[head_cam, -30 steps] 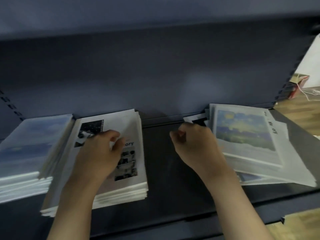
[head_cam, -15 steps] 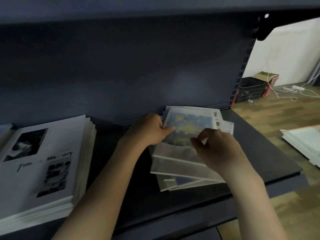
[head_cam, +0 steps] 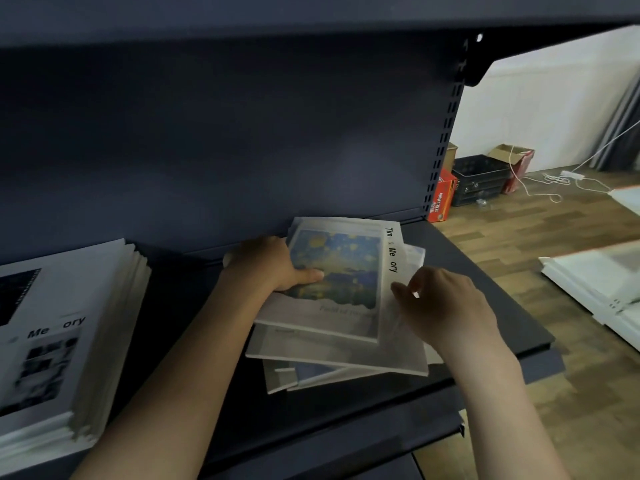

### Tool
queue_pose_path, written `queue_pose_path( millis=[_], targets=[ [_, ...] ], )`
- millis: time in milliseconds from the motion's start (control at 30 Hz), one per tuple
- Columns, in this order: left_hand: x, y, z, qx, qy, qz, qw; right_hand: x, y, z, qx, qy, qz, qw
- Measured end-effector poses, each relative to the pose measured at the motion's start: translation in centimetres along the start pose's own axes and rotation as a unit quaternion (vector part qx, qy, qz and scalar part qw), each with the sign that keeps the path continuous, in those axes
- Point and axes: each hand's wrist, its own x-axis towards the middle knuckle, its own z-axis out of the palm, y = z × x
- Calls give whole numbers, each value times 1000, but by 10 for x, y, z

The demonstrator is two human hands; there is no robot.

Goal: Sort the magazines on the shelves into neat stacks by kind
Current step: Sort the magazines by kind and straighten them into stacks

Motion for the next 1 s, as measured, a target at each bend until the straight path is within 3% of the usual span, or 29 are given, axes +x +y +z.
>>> queue_pose_path(
  millis=[433,533,667,833,1000],
  targets=[
    [1,5,-2,17,-29,-12,999,2,7,-2,-33,-28,44,998],
    [2,-1,-5,-32,-61,-22,997,4,8,-2,-35,-35,45,998],
    [-2,-5,-3,-144,-29,-22,989,13,-1,-8,-24,-30,24,999],
    [-11,-14,-3,-356,-7,0,935,30,-11,-10,-17,-53,7,998],
    [-26,-31,1,-363,77,-20,929,30,-14,-6,-33,-92,15,995]
  ],
)
